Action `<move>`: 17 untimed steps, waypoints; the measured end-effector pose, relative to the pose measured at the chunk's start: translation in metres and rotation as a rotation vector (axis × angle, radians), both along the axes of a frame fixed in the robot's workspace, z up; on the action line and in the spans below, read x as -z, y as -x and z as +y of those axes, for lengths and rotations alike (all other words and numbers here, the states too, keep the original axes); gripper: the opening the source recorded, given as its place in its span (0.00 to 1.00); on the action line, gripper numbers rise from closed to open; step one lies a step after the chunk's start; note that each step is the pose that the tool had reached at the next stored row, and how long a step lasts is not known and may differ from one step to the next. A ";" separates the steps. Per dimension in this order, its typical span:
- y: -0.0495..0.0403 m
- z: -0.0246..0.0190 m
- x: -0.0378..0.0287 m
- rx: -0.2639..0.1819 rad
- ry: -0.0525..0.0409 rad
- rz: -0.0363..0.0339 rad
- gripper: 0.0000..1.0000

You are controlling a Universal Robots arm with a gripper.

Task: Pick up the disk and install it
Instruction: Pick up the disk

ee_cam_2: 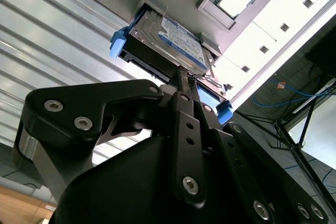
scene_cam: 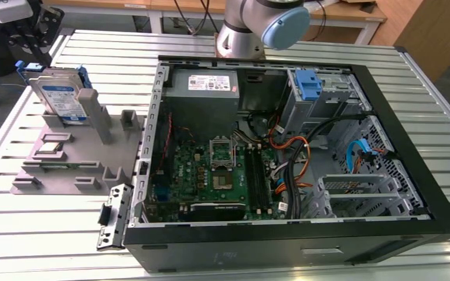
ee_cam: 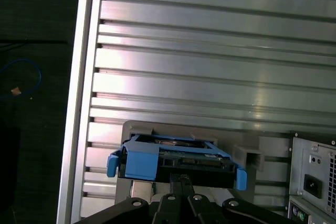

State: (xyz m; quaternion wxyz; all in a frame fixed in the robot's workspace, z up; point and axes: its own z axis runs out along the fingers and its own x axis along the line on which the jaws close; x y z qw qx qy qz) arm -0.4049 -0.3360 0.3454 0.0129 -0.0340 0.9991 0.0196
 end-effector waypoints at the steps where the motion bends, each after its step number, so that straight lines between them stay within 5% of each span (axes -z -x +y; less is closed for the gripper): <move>1: 0.0000 0.0000 0.0000 0.000 0.0000 0.0000 0.10; 6: 0.0000 0.0000 0.0001 -0.020 0.0000 0.0000 0.10; 17: 0.0000 0.0000 0.0011 -0.190 0.0000 -0.0003 0.10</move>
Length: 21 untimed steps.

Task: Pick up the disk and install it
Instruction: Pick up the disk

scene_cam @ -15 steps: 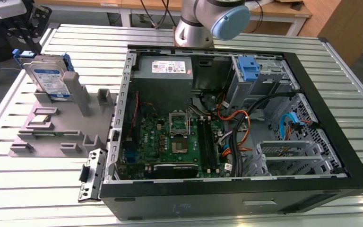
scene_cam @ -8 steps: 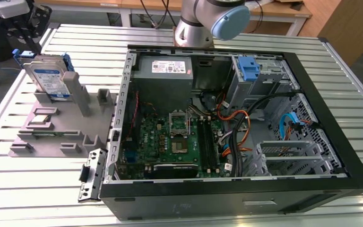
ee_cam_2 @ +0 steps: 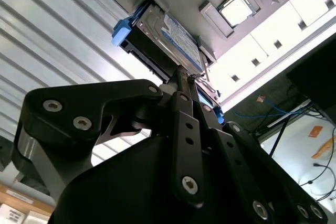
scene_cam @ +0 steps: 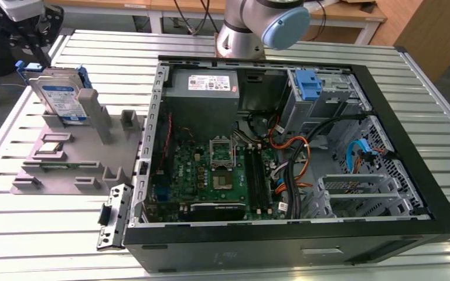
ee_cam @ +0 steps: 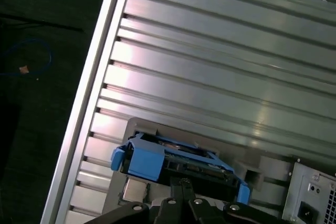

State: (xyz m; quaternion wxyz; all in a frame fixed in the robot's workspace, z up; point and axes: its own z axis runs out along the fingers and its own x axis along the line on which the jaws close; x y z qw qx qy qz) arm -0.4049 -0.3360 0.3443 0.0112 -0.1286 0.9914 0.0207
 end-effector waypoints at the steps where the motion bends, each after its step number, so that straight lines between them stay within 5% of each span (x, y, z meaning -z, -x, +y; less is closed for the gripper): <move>1: 0.0000 0.0000 0.0000 -0.016 0.0000 -0.0001 0.10; 17: 0.0000 0.0000 0.0019 -0.302 0.0000 -0.0003 0.10; 21: 0.0000 0.0000 0.0020 -0.320 0.0000 -0.0003 0.10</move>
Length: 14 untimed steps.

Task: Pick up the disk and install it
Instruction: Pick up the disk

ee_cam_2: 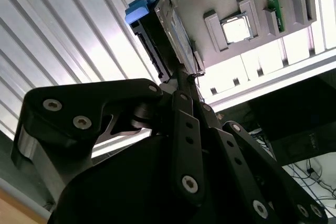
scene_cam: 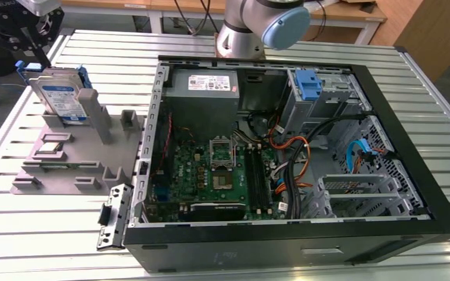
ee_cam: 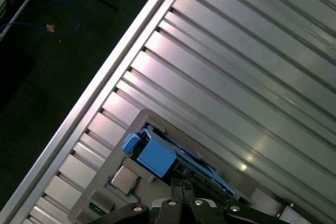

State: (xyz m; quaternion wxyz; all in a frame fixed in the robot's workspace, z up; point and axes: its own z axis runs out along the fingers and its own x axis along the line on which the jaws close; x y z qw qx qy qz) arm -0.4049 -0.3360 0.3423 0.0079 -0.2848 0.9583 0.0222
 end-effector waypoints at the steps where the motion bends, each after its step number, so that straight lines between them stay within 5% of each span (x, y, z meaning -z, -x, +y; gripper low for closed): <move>1: 0.0000 0.0000 0.0000 0.000 0.0000 0.0000 0.10; 8: 0.0000 0.0000 0.0000 -0.009 0.0000 0.0000 0.10; 14: 0.0000 0.0000 0.0002 -0.098 0.0000 0.0000 0.10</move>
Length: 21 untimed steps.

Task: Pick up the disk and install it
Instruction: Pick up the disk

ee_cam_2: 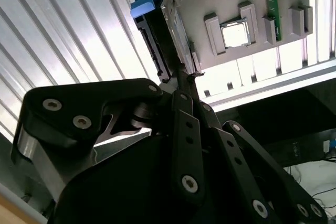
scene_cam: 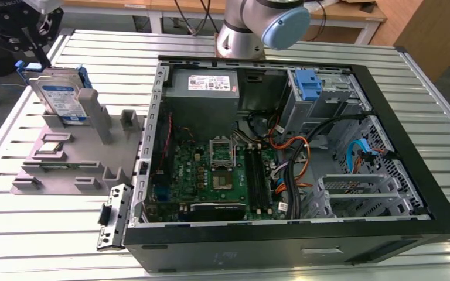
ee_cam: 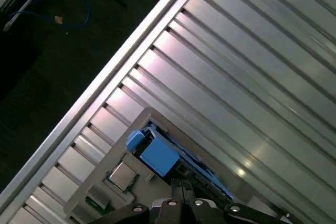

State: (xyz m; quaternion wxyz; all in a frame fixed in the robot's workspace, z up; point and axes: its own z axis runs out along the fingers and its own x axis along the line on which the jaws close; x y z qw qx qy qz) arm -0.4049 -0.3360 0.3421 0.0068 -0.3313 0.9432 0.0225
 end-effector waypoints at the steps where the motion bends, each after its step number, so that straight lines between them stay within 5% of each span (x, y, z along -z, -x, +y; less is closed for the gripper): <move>1: 0.0000 0.0000 0.0000 -0.017 0.0000 0.0000 0.10; 7: 0.0000 0.0000 0.0001 -0.111 0.0001 0.0000 0.10; 21: 0.0000 0.0000 0.0001 -0.125 -0.0007 0.0000 0.10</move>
